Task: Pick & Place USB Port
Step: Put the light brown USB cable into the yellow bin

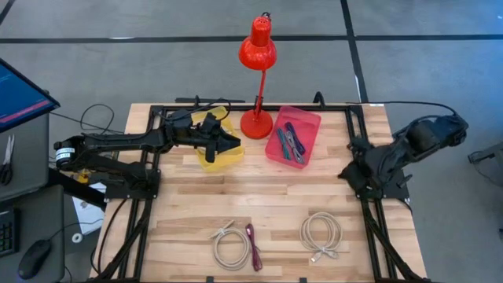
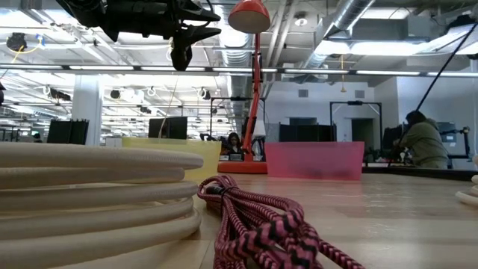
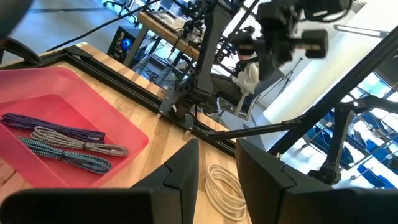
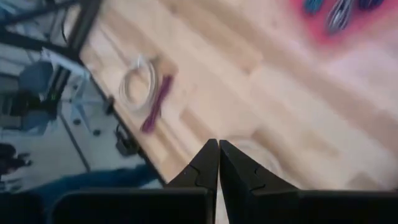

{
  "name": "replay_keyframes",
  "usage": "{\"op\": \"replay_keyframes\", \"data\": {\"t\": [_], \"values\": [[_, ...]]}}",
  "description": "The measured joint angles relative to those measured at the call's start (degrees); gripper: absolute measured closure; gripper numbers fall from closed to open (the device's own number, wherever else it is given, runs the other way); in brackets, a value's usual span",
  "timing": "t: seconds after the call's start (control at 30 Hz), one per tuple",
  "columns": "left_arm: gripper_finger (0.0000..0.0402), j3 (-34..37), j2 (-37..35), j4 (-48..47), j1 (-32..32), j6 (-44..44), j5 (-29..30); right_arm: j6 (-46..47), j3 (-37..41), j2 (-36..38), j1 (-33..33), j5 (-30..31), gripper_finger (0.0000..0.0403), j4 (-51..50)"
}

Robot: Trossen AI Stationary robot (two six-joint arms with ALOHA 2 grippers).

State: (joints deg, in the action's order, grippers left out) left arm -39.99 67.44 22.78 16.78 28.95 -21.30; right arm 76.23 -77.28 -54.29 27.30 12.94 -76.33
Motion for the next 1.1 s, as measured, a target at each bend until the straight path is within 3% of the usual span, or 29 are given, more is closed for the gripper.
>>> {"op": "replay_keyframes", "data": {"t": [0.47, 0.77, 1.1], "values": [[0.0297, 0.00, 0.00, -0.05, 0.01, -0.15, 0.00, 20.46, 0.00, -13.65, 12.54, -2.82, 0.0397, 0.71], [0.0297, 0.00, 0.00, -0.72, 0.01, -0.17, 0.00, 32.67, 0.03, -23.05, 18.74, -17.56, 0.0397, -3.56], [0.0297, 0.00, 0.00, -0.92, 0.00, -0.17, 0.00, 47.67, 0.04, -28.23, 24.49, -11.47, 0.0397, -2.57]]}}
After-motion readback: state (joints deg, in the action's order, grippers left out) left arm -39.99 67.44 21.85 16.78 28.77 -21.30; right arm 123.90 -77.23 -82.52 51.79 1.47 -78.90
